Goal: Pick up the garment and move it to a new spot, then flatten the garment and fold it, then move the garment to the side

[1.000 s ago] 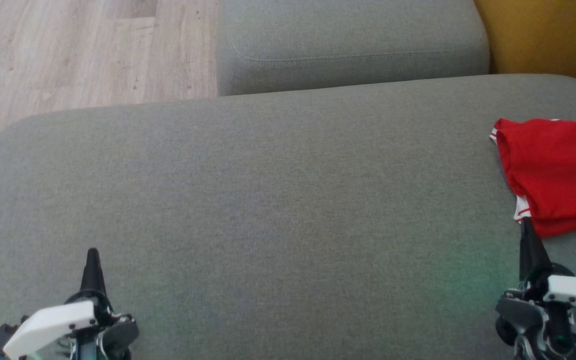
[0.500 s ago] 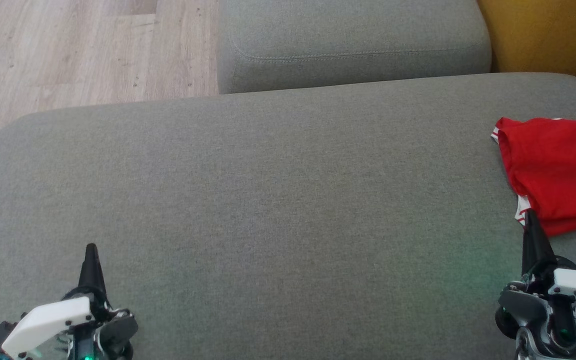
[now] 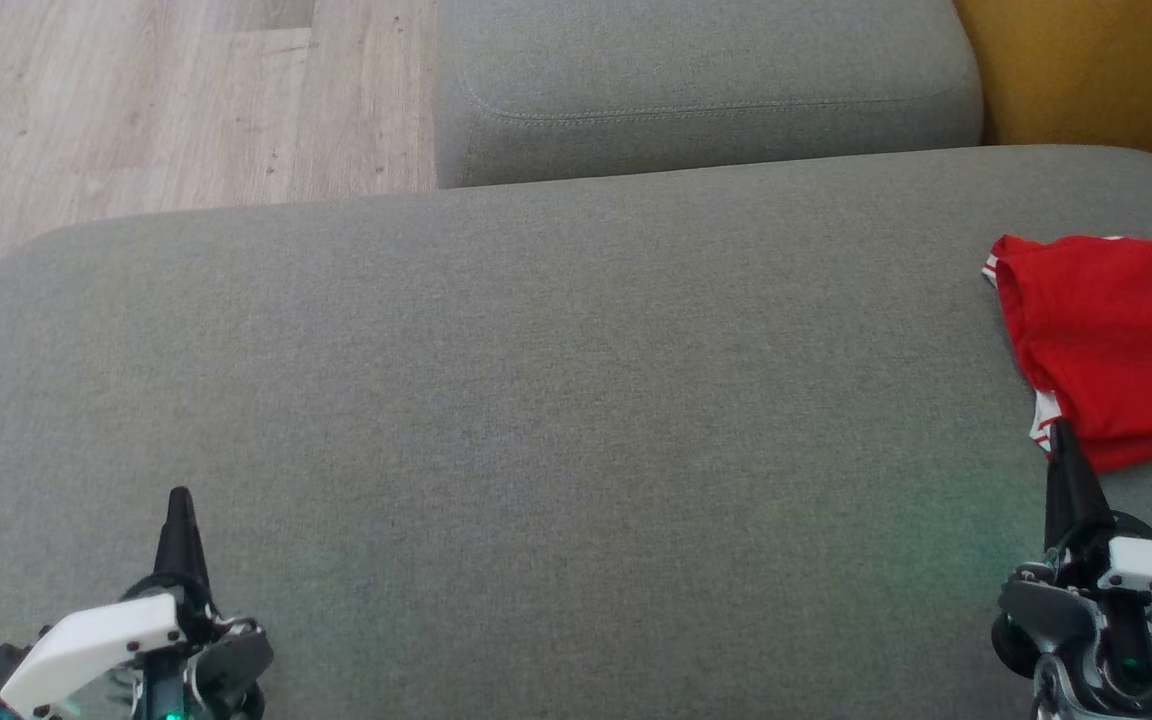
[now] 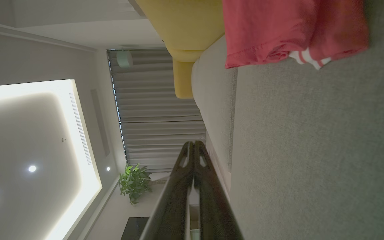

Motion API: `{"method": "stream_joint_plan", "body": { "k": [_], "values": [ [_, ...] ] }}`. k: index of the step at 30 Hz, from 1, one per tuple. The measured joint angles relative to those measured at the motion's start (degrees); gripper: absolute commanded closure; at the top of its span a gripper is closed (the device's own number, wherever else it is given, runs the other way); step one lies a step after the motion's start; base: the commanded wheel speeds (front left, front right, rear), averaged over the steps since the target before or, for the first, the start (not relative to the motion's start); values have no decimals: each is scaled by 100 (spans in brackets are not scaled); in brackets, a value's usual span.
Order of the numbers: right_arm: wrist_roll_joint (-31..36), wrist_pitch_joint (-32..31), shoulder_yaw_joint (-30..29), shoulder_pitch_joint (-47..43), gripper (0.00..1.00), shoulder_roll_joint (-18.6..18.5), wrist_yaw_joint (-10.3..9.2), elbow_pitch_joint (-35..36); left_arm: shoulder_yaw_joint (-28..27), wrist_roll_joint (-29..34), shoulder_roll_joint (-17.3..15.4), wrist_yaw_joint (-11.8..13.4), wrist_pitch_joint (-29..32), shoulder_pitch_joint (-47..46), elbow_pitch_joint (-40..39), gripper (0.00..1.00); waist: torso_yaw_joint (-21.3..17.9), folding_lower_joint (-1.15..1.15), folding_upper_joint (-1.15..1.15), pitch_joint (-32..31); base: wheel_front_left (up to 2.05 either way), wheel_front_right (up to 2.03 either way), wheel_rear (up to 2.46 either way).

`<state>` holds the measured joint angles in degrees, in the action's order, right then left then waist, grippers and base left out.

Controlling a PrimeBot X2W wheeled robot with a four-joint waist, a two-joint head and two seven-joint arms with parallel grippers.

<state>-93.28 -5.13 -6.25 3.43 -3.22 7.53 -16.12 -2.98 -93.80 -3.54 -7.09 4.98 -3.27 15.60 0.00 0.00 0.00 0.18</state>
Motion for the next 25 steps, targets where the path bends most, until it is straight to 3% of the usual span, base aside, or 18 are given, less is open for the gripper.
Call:
{"method": "stream_joint_plan", "body": {
  "k": [25],
  "values": [
    [8,-19,-33,0,100,4,0,0,-51,9,27,0,33,0,1,100,0,0,0,0,0,0,0]
  ]
}}
